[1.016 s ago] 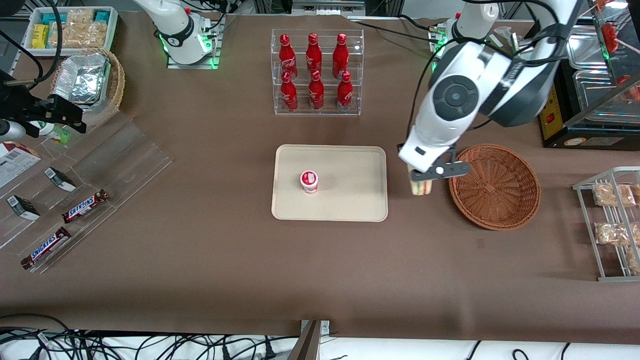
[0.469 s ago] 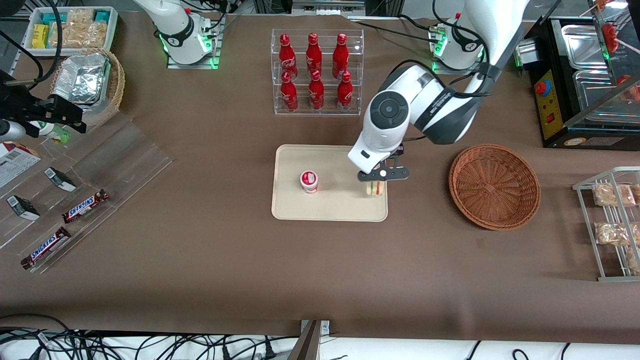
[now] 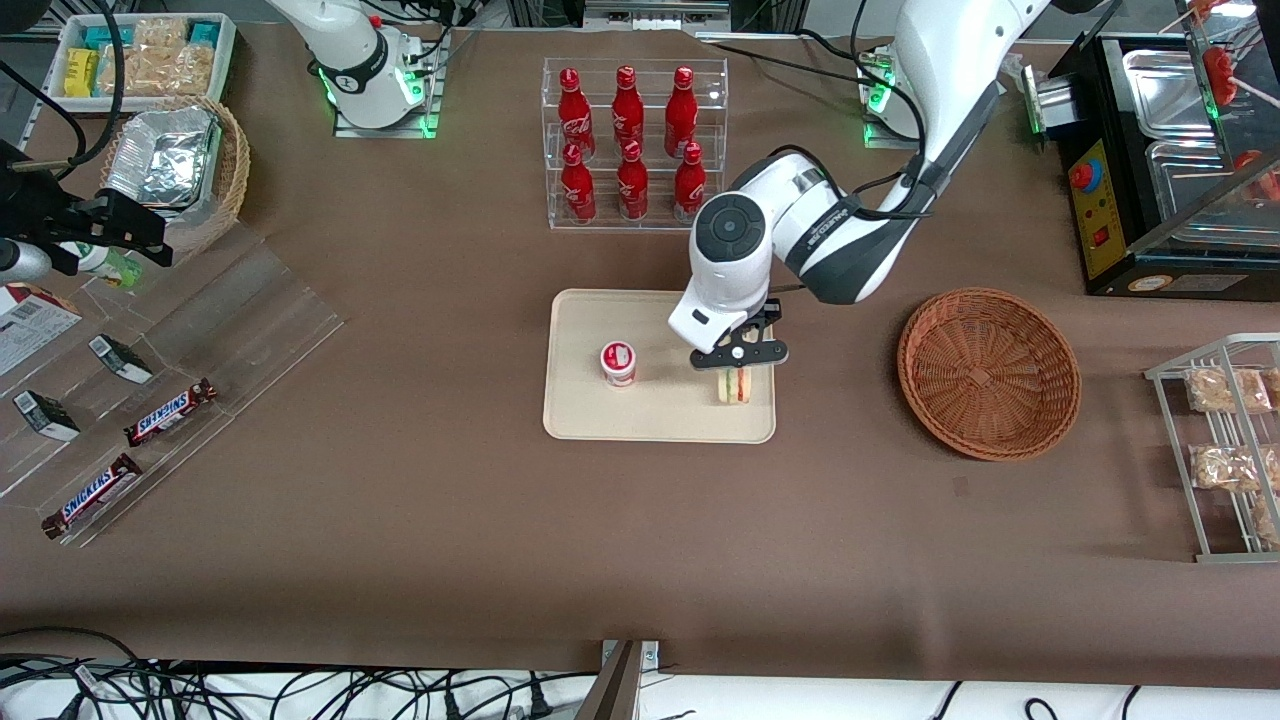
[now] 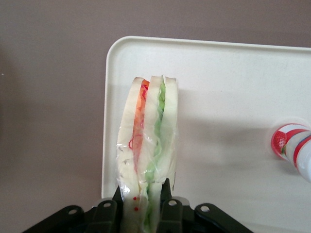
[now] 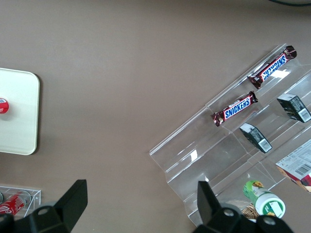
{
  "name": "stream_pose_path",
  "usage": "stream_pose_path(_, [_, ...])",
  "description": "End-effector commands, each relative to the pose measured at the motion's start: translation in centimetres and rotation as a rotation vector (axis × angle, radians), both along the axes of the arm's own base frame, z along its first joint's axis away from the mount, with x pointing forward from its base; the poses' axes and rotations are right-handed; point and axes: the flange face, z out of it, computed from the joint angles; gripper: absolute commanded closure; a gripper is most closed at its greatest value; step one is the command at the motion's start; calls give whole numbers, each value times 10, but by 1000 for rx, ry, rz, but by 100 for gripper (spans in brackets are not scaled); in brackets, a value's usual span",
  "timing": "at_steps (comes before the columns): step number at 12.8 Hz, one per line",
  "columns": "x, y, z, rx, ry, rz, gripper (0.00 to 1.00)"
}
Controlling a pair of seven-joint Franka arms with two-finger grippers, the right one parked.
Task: Place sandwich from basket to tray
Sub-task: 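Lower the sandwich onto the tray beside the red cup and release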
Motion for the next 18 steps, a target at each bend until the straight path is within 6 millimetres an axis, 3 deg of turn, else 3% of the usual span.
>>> stream_pose_path(1, [-2,-13,-17,31,-38,3,70])
stream_pose_path(5, [-6,-23,-36,24,-63,8,70])
stream_pose_path(11, [-9,-23,-46,40,-64,10,69])
stream_pose_path(14, [-9,-22,-46,41,-63,11,62])
stream_pose_path(15, [-9,-22,-46,42,-62,11,48])
stream_pose_path(16, [-9,-22,-46,43,-61,10,15])
stream_pose_path(17, [-9,-21,-46,45,-61,13,0])
stream_pose_path(18, [-7,-20,-42,46,-62,17,0])
